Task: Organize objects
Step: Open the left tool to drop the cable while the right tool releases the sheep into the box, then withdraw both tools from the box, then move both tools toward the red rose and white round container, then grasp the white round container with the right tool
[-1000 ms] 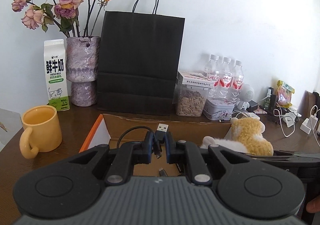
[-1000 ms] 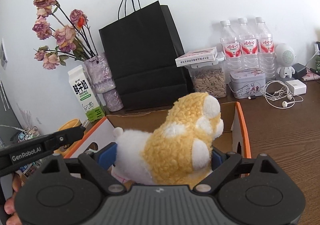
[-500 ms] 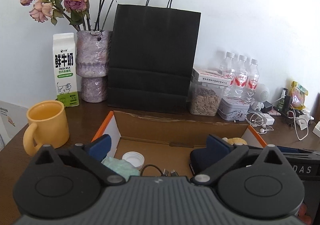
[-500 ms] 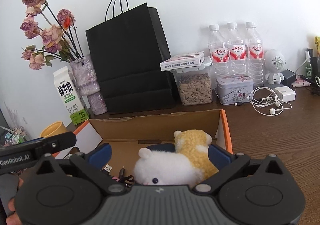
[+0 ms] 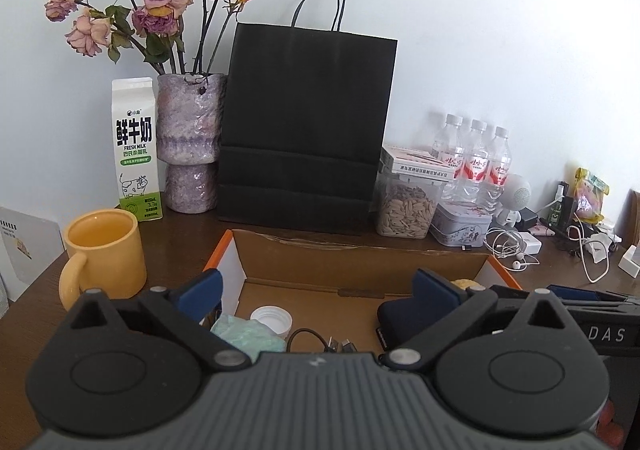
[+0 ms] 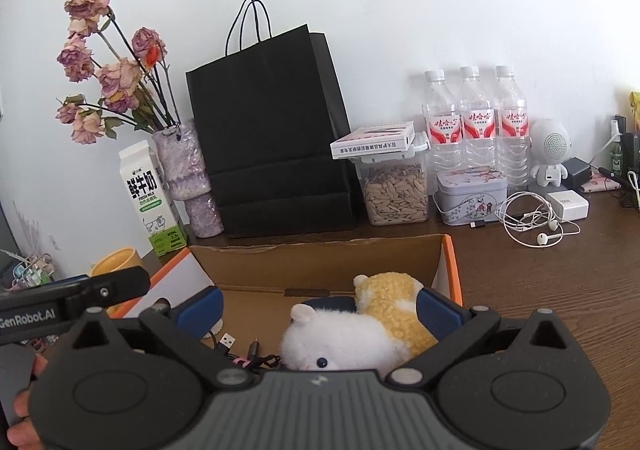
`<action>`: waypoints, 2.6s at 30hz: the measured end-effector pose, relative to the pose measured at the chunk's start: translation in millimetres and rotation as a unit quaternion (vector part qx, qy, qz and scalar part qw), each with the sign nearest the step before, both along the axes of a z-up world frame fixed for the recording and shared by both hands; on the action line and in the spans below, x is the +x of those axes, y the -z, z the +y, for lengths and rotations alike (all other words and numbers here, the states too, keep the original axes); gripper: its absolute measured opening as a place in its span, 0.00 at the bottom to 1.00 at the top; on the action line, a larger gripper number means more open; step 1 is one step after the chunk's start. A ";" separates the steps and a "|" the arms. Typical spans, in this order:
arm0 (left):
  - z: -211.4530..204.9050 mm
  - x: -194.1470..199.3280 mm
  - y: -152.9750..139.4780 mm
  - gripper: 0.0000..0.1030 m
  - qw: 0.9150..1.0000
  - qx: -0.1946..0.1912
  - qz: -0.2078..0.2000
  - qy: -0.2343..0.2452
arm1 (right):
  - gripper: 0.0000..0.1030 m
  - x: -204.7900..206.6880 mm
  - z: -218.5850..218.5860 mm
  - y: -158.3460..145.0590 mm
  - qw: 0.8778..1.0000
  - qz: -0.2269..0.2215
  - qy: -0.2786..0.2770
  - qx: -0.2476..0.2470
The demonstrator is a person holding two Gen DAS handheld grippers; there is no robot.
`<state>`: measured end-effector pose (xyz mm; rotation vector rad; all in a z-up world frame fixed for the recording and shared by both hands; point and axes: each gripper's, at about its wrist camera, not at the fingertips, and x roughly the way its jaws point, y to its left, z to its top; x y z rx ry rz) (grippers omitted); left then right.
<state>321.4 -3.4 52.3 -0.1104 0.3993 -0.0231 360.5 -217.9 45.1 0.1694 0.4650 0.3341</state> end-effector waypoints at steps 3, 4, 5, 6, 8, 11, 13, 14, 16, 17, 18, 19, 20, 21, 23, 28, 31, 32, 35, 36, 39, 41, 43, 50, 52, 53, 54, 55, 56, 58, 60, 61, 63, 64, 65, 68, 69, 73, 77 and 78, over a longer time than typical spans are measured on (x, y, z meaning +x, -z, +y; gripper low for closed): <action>2.6 -7.8 -3.0 1.00 1.000 -0.001 -0.004 -0.001 | 1.00 -9.3 -0.6 -4.3 1.000 -0.009 -0.001 -0.001; 3.2 -10.9 -4.0 1.00 1.000 -0.001 -0.006 -0.002 | 1.00 -12.4 -0.8 -5.8 1.000 -0.011 -0.001 -0.002; 3.9 -14.1 -4.8 1.00 1.000 -0.001 -0.007 -0.002 | 1.00 -15.9 -1.4 -6.8 1.000 -0.014 -0.001 -0.003; 4.5 -17.9 -5.7 1.00 1.000 0.000 -0.007 -0.002 | 1.00 -20.6 -2.2 -7.4 1.000 -0.016 -0.001 -0.004; 5.0 -25.6 -6.4 1.00 1.000 0.001 -0.008 -0.001 | 1.00 -29.8 -4.8 -7.9 1.000 -0.019 0.001 -0.005; 6.0 -38.4 -5.6 1.00 1.000 0.005 -0.008 0.001 | 1.00 -42.6 -9.5 -7.8 1.000 -0.020 0.001 -0.008; 7.4 -46.8 -4.0 1.00 1.000 0.008 -0.005 0.003 | 1.00 -50.8 -12.5 -6.6 1.000 -0.018 0.001 -0.012; 8.1 -50.7 -3.2 1.00 1.000 0.009 -0.003 0.004 | 1.00 -54.7 -14.1 -5.8 1.000 -0.017 0.001 -0.013; 10.2 -58.3 -1.1 1.00 1.000 0.011 0.001 0.005 | 1.00 -63.0 -16.5 -4.1 1.000 -0.015 0.001 -0.018; 11.6 -62.2 0.0 1.00 1.000 0.011 0.003 0.006 | 1.00 -67.5 -17.6 -2.8 1.000 -0.014 0.001 -0.020; 12.9 -66.3 1.2 1.00 1.000 0.012 0.005 0.006 | 1.00 -72.1 -18.5 -1.6 1.000 -0.013 -0.001 -0.023; 14.2 -70.0 2.1 1.00 1.000 0.013 0.008 0.005 | 1.00 -76.4 -19.1 -0.2 1.000 -0.012 -0.001 -0.027; 15.4 -73.4 3.1 1.00 1.000 0.014 0.010 0.003 | 1.00 -80.1 -19.5 1.1 0.999 -0.011 -0.002 -0.031; 16.6 -77.6 4.3 1.00 1.000 0.016 0.012 0.002 | 1.00 -84.2 -19.9 2.7 0.999 -0.010 -0.002 -0.035; 19.2 -83.9 6.6 1.00 1.000 0.019 0.017 -0.001 | 1.00 -91.9 -20.8 6.2 0.999 -0.008 -0.004 -0.045; 26.3 -98.7 12.3 1.00 0.999 0.027 0.027 -0.008 | 1.00 -110.2 -25.9 15.1 0.998 0.001 -0.006 -0.065; 31.9 -105.6 16.1 1.00 0.999 0.031 0.035 -0.013 | 1.00 -120.7 -29.4 21.3 0.997 0.008 -0.007 -0.079; 33.8 -108.0 17.3 1.00 0.999 0.033 0.038 -0.015 | 1.00 -123.6 -30.5 23.0 0.997 0.011 -0.008 -0.083; 38.8 -115.3 22.4 1.00 0.998 0.039 0.046 -0.019 | 1.00 -132.8 -34.8 27.9 0.995 0.018 -0.008 -0.094; 40.3 -117.5 24.4 1.00 0.998 0.042 0.050 -0.020 | 1.00 -135.8 -35.9 29.3 0.995 0.020 -0.008 -0.097; 44.5 -123.5 32.2 1.00 0.997 0.046 0.062 -0.022 | 1.00 -143.6 -38.0 33.6 0.994 0.027 -0.010 -0.106; 47.5 -126.7 37.6 1.00 0.996 0.046 0.070 -0.022 | 1.00 -147.8 -38.7 37.1 0.993 0.032 -0.011 -0.111; 50.7 -129.2 42.6 1.00 0.996 0.046 0.078 -0.022 | 1.00 -150.0 -39.1 40.7 0.992 0.038 -0.012 -0.117; 58.8 -129.6 53.7 1.00 0.994 0.043 0.096 -0.034 | 1.00 -146.5 -38.7 52.2 0.989 0.056 -0.004 -0.134; 59.2 -129.1 54.7 1.00 0.994 0.043 0.097 -0.035 | 1.00 -143.4 -39.5 54.4 0.989 0.059 0.000 -0.134; 59.0 -128.7 55.1 1.00 0.994 0.042 0.097 -0.035 | 1.00 -141.6 -39.7 55.4 0.989 0.061 0.001 -0.135; 58.3 -127.8 55.7 1.00 0.994 0.042 0.098 -0.034 | 1.00 -139.5 -39.7 56.4 0.989 0.062 0.003 -0.135; 57.9 -126.9 56.4 1.00 0.994 0.042 0.099 -0.034 | 0.99 -137.5 -39.5 57.4 0.989 0.063 0.004 -0.135; 57.5 -126.0 57.2 1.00 0.994 0.042 0.100 -0.034 | 0.98 -135.5 -39.4 58.4 0.989 0.064 0.005 -0.136; 56.9 -123.5 59.0 1.00 0.993 0.040 0.102 -0.035 | 0.95 -129.5 -39.1 61.3 0.988 0.067 0.008 -0.137; 56.3 -121.2 60.4 1.00 0.993 0.039 0.104 -0.036 | 0.92 -122.8 -38.0 64.7 0.988 0.069 0.012 -0.140; 56.1 -120.4 60.8 1.00 0.993 0.037 0.104 -0.036 | 0.90 -119.3 -37.0 66.4 0.987 0.069 0.013 -0.142; 55.9 -118.5 61.5 1.00 0.993 0.037 0.106 -0.036 | 0.85 -112.5 -34.3 69.3 0.987 0.070 0.012 -0.147; 56.0 -117.4 61.9 1.00 0.993 0.037 0.106 -0.037 | 0.81 -109.5 -32.9 70.5 0.986 0.070 0.012 -0.149; 56.2 -116.9 62.1 1.00 0.993 0.038 0.107 -0.038 | 0.80 -106.2 -31.7 71.7 0.986 0.071 0.011 -0.150; 56.6 -114.7 63.2 1.00 0.993 0.037 0.108 -0.037 | 0.72 -97.8 -27.1 75.0 0.986 0.073 0.006 -0.152; 56.7 -114.6 63.2 1.00 0.993 0.036 0.109 -0.038 | 0.67 -95.1 -24.8 76.2 0.985 0.073 0.004 -0.154; 56.6 -112.2 64.2 1.00 0.993 0.035 0.110 -0.037 | 0.39 -92.0 -20.7 78.0 0.986 0.069 -0.008 -0.148; 55.2 -108.5 66.5 1.00 0.992 0.034 0.112 -0.036 | 0.37 -94.5 -20.2 78.3 0.987 0.062 -0.011 -0.146; 54.7 -107.3 67.2 1.00 0.992 0.034 0.113 -0.037 | 0.37 -94.7 -20.9 78.1 0.988 0.062 -0.010 -0.145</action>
